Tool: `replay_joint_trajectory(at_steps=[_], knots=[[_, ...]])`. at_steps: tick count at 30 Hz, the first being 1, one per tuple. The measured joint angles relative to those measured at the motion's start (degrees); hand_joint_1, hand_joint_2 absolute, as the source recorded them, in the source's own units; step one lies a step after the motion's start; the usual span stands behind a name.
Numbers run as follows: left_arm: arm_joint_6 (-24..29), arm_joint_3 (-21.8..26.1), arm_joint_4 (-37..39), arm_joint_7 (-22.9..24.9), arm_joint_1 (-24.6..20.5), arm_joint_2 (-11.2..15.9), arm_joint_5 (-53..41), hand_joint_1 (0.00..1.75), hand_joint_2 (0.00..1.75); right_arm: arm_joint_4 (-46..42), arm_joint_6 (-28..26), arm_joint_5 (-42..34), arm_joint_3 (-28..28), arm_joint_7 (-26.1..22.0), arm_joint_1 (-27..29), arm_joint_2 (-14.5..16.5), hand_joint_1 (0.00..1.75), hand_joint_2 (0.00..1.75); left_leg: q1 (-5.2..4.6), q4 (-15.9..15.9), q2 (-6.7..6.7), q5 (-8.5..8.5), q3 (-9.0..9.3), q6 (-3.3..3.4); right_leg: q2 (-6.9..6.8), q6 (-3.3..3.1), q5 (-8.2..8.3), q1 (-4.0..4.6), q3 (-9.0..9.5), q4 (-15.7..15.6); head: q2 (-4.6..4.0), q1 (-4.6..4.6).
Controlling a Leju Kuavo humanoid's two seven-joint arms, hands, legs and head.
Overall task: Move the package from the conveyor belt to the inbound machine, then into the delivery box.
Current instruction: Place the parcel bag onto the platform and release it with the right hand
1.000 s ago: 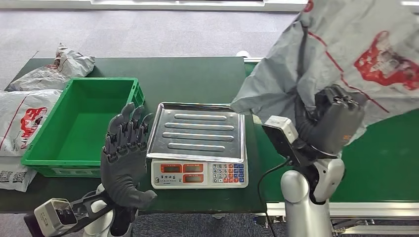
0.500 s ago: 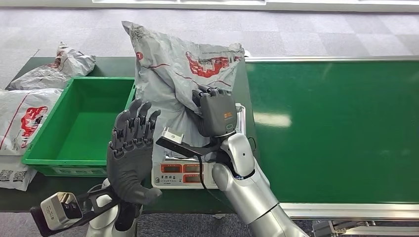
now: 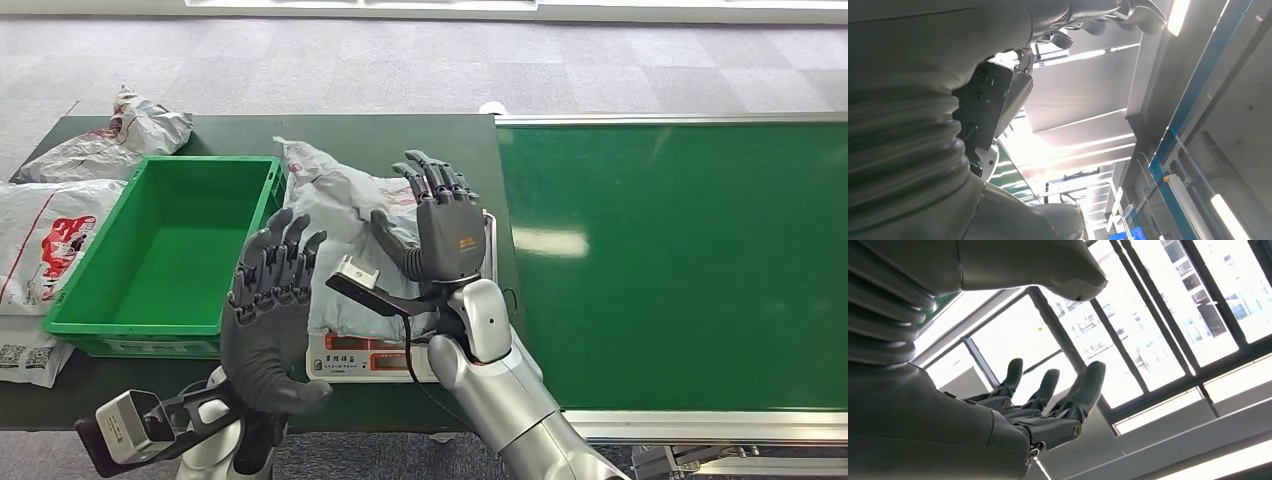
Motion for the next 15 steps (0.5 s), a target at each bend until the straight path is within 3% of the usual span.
replay_joint_trajectory(at_steps=[6, 8, 11, 15], knots=[[0.4, 0.0, 0.5, 0.0, 0.1, 0.1, -0.6, 0.0, 1.75, -0.5, -1.5, 14.8, -0.2, 10.1, 0.6, -0.8, 0.0, 0.0, 0.0, 0.0, 0.02, 0.0, 0.0, 0.0, 0.0, 0.0, 0.0, 0.0, -0.02, 0.0, 0.0, -0.01], [0.6, 0.0, 0.6, 0.0, 0.1, 0.1, -0.9, 0.0, 1.75, -0.7, -1.2, 15.0, -0.7, 10.7, 0.8, -1.0, 0.0, 0.0, 0.0, 0.0, 0.02, 0.0, 0.0, 0.0, 0.01, 0.0, 0.0, -0.01, -0.01, 0.0, 0.0, 0.0], [0.9, -0.3, 0.9, 0.0, 0.1, 0.0, -1.2, 0.0, 1.75, -1.3, 0.1, 8.2, -1.6, 7.3, 1.3, -1.1, 0.0, 0.0, 0.0, 0.0, 0.02, 0.0, 0.01, 0.0, 0.01, 0.0, 0.0, -0.01, -0.01, 0.0, 0.0, 0.0], [1.0, -0.5, 1.1, 0.0, 0.0, 0.0, -1.8, 0.0, 1.75, -4.4, 3.7, -12.9, -3.8, -5.2, 2.9, -1.2, 0.0, 0.0, 0.0, 0.0, 0.01, 0.0, 0.0, 0.0, 0.0, 0.01, 0.01, -0.02, -0.02, 0.0, 0.0, 0.01]])
